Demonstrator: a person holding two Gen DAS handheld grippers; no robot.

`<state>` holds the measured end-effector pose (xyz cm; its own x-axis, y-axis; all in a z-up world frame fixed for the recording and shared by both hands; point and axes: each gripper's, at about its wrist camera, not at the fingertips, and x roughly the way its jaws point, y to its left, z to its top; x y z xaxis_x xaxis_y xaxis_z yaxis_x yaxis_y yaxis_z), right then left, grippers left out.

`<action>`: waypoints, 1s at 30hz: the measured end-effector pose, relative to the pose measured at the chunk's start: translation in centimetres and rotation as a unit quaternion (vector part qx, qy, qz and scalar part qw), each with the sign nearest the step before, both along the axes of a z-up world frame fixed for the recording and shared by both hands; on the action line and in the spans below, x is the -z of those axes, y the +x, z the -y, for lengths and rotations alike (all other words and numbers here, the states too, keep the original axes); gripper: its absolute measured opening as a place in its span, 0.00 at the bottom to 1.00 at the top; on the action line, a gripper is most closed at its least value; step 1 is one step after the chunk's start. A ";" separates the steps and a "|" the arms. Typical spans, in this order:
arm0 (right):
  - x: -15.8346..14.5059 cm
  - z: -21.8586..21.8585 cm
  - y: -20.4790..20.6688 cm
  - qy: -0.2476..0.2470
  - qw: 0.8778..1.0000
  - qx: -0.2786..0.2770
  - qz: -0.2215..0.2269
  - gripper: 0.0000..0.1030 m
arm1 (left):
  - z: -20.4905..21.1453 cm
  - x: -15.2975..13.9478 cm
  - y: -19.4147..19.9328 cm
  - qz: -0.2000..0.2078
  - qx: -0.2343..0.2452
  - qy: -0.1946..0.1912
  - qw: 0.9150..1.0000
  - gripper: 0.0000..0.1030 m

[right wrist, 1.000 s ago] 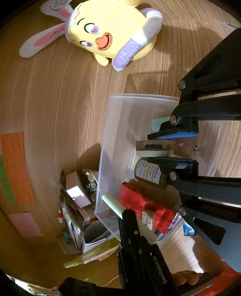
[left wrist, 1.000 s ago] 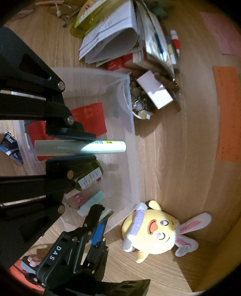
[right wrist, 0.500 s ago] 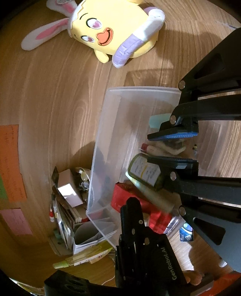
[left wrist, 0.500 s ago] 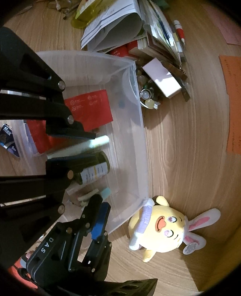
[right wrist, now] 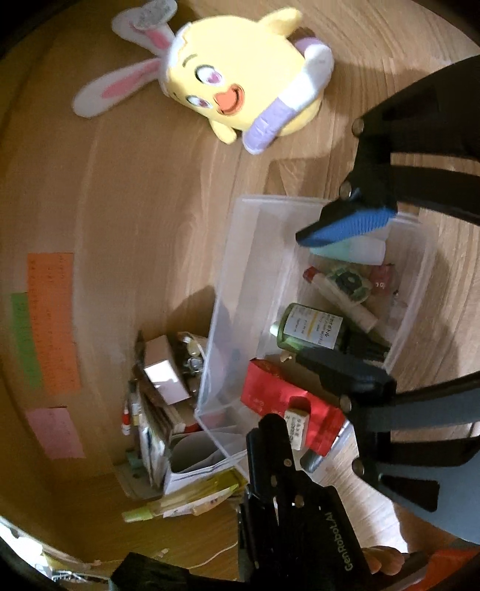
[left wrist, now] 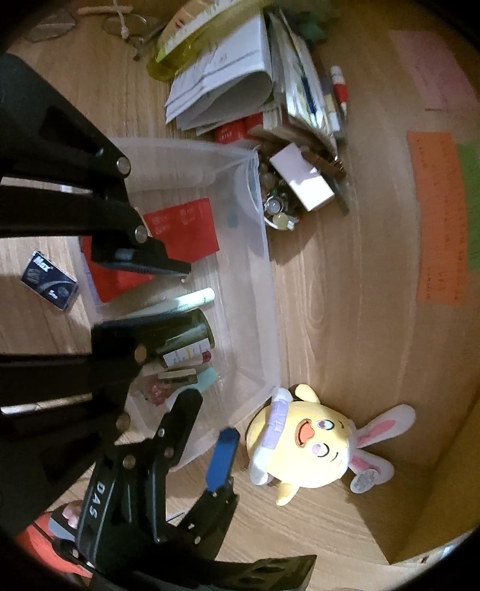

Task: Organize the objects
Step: 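Carry the grey clip and pale green marker into the clear box and release both, then move both open tools back over the remaining items on the desk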

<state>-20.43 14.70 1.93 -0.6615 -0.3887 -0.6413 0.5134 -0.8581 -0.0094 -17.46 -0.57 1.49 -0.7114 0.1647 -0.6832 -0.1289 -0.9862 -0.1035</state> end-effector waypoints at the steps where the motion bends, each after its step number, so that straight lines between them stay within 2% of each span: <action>1: -0.2 -0.1 0.2 -0.001 1.000 0.001 -0.003 0.63 | 0.1 -0.2 0.5 -0.005 -0.002 -0.001 1.000 0.27; 5: -1.0 -0.9 1.5 -0.006 1.000 0.001 -0.009 0.67 | 0.2 -0.9 1.8 -0.017 -0.006 -0.004 1.000 0.33; 8: -1.3 -1.5 2.4 -0.007 1.000 0.003 -0.010 0.68 | 0.3 -1.3 2.8 -0.026 -0.011 -0.007 1.000 0.42; 12: -1.4 -2.4 3.5 -0.012 1.000 0.008 -0.007 0.78 | 0.4 -1.8 4.4 -0.041 -0.018 -0.018 0.999 0.53; 15: -1.4 -3.1 4.3 -0.014 1.000 0.011 0.000 0.78 | 0.6 -2.0 5.4 -0.046 -0.022 -0.022 0.998 0.62; 19: -1.2 -4.1 5.6 -0.017 1.000 0.013 0.008 0.78 | 0.7 -1.8 6.6 -0.048 -0.027 -0.032 0.998 0.66; 22: -0.8 -4.6 6.7 -0.009 1.000 0.015 0.011 0.79 | 0.8 -1.2 7.4 -0.044 -0.031 -0.035 0.998 0.75; 27: 0.7 -5.6 8.3 0.002 0.999 0.019 0.030 0.79 | 1.1 0.0 8.3 -0.028 -0.035 -0.036 0.998 0.76; 30: 1.8 -6.3 9.1 -0.002 0.999 0.024 0.048 0.79 | 1.4 1.5 8.5 -0.004 -0.033 -0.029 0.999 0.76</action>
